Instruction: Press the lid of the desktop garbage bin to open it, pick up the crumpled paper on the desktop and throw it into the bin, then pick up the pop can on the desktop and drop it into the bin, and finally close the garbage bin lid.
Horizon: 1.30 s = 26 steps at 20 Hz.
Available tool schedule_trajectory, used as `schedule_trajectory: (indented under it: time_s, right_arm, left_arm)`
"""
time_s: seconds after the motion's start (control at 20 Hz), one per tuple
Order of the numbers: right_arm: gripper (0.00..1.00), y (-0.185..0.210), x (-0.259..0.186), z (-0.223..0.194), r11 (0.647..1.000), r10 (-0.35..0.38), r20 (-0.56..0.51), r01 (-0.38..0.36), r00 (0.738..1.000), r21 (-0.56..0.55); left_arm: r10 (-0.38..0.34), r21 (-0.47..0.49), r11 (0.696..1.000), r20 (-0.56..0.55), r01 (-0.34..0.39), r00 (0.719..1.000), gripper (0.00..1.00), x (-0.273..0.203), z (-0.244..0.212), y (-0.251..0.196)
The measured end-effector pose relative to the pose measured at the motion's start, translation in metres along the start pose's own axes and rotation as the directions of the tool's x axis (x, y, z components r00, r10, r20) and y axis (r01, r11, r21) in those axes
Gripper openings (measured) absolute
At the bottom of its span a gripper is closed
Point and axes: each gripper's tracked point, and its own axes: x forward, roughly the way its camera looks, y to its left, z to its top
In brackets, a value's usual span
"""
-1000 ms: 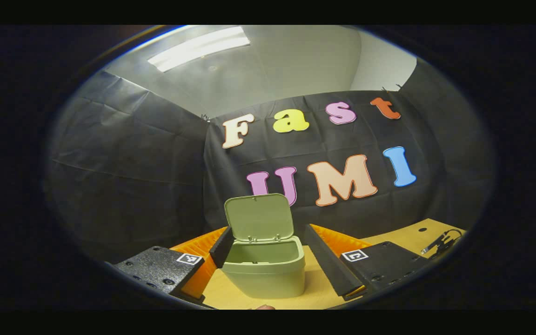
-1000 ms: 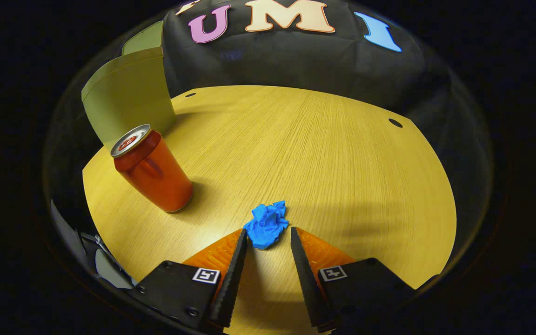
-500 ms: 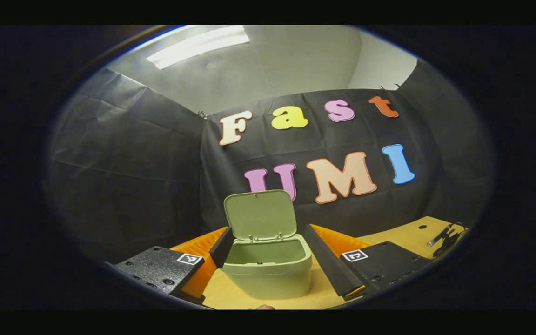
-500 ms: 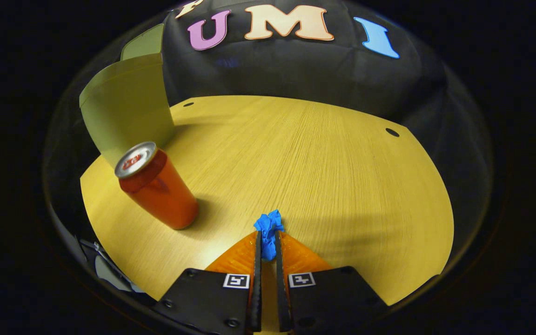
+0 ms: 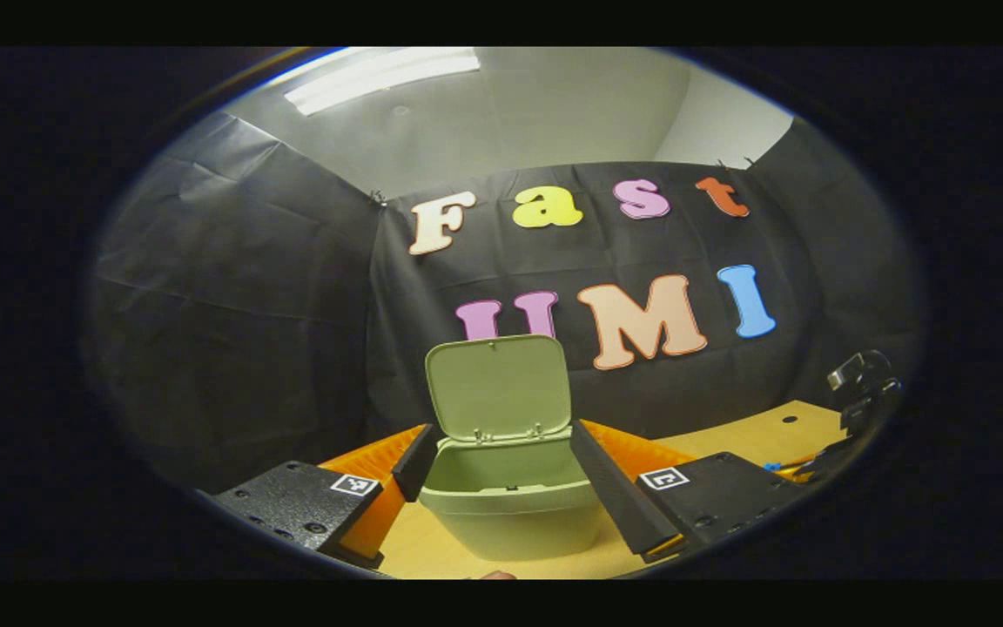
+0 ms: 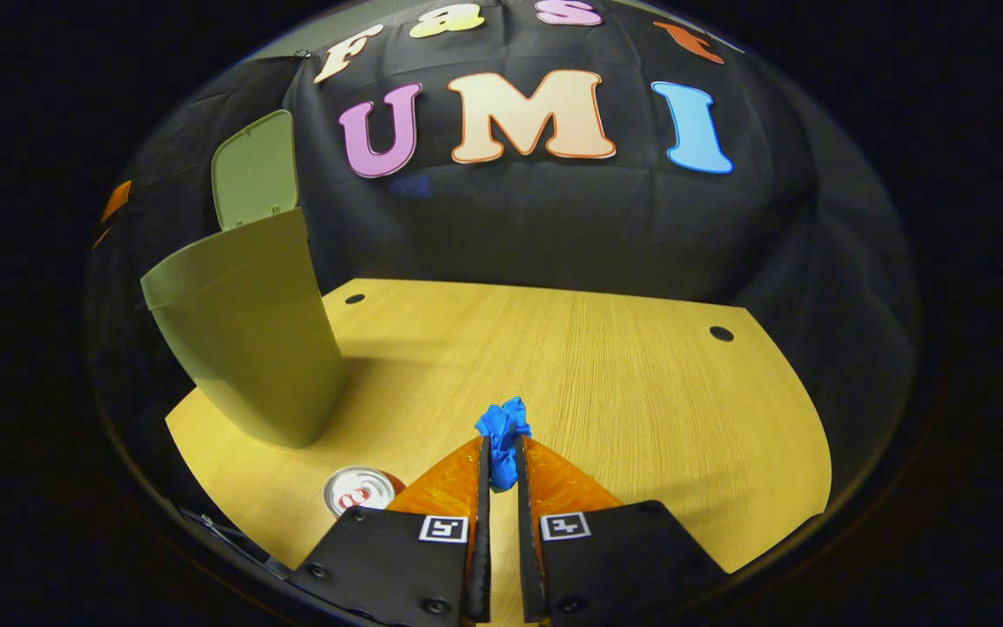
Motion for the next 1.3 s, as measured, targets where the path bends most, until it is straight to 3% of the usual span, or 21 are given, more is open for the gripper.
schedule_trajectory:
  time_s: [0.25,0.3,0.4,0.5,0.55,0.65,0.7,0.95,1.25,1.3]
  right_arm:
    - [0.16,0.038,-0.015,0.07,0.999,0.031,0.136,-0.03,0.99,-0.012]
    - [0.18,0.049,-0.016,0.086,0.999,0.042,0.164,-0.038,0.986,-0.027]
    - [0.18,0.074,-0.019,0.109,0.996,0.084,0.203,-0.077,0.976,-0.041]
    - [0.16,0.104,-0.023,0.132,0.99,0.136,0.243,-0.125,0.96,-0.059]
    - [0.15,0.118,-0.025,0.143,0.987,0.157,0.271,-0.14,0.95,-0.079]
    - [0.16,0.148,-0.026,0.165,0.977,0.203,0.32,-0.17,0.925,-0.128]
    - [0.16,0.163,-0.029,0.169,0.971,0.229,0.331,-0.19,0.915,-0.149]
    - [0.15,0.221,-0.028,0.171,0.94,0.332,0.315,-0.281,0.889,-0.196]
    - [0.16,0.258,-0.019,0.165,0.908,0.396,0.298,-0.323,0.868,-0.265]
    - [0.29,0.263,-0.019,0.163,0.906,0.399,0.3,-0.322,0.866,-0.274]
  left_arm:
    - [0.027,-0.002,1.0,-0.015,-0.027,1.0,0.93,0.004,-0.015,0.034]
    - [0.034,-0.001,0.999,-0.02,-0.034,0.999,0.99,0.003,-0.018,0.04]
    - [0.052,-0.003,0.999,-0.032,-0.052,0.998,0.99,0.001,-0.025,0.053]
    - [0.075,-0.005,0.997,-0.047,-0.075,0.996,0.93,-0.004,-0.032,0.067]
    - [0.09,-0.008,0.996,-0.057,-0.09,0.994,0.99,-0.006,-0.035,0.074]
    - [0.108,-0.02,0.994,-0.078,-0.109,0.991,0.99,-0.013,-0.042,0.083]
    - [0.115,-0.024,0.993,-0.086,-0.117,0.99,0.93,-0.018,-0.045,0.085]
    - [0.152,-0.001,0.988,-0.113,-0.153,0.982,0.93,-0.033,-0.054,0.101]
    - [0.161,-0.014,0.986,-0.145,-0.165,0.976,0.93,-0.044,-0.063,0.1]
    - [0.154,-0.014,0.987,-0.149,-0.158,0.977,0.93,-0.045,-0.065,0.097]
